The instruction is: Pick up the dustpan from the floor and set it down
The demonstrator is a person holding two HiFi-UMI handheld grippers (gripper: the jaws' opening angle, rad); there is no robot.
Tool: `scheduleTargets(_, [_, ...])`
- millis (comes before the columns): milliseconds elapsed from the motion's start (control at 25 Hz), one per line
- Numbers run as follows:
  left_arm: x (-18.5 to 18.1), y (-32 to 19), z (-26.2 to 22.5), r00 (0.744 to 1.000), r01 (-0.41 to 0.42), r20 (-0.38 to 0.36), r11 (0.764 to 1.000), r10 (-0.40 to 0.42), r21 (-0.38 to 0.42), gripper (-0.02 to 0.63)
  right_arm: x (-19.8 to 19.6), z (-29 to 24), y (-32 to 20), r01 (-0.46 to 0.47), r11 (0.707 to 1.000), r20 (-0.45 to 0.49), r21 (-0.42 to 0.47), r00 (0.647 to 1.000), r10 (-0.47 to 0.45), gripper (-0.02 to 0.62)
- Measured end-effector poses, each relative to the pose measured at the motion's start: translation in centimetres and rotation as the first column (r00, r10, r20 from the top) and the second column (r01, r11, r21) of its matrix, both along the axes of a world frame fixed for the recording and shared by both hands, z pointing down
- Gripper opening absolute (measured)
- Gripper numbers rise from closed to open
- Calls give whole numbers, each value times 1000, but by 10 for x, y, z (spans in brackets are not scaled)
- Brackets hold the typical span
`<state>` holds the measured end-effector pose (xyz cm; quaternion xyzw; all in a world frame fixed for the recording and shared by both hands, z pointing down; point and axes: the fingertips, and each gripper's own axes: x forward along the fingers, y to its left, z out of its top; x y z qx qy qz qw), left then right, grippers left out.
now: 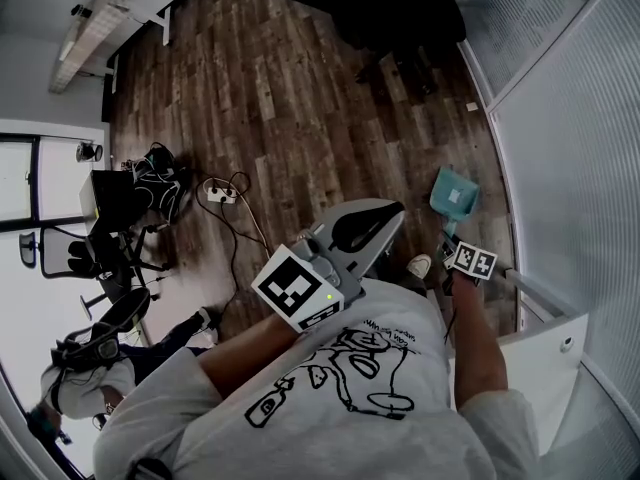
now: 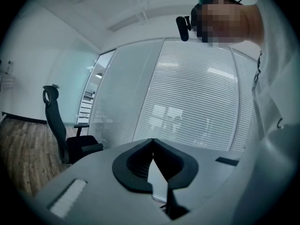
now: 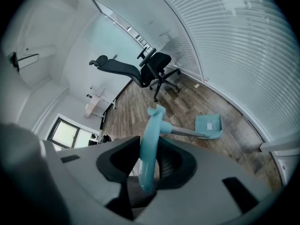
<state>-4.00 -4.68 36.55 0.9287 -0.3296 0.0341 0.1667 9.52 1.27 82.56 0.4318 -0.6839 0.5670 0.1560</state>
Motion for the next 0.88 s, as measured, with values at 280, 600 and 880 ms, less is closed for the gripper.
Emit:
scheduleTargets(280, [1, 1, -3, 1000, -3, -13, 1000, 3, 7, 2, -1, -15, -6, 3, 999, 4, 43, 1000, -3, 98])
scheduleTargets(600, [0, 0, -6, 1000, -8, -26, 1000, 9, 13, 2, -1, -45, -11, 12, 996, 12, 90, 1000, -13, 100])
scheduleTargets(880, [-1, -5, -15, 999, -31, -43, 999, 32, 14, 2, -2, -88, -13, 46, 989, -7, 137, 999, -46, 103])
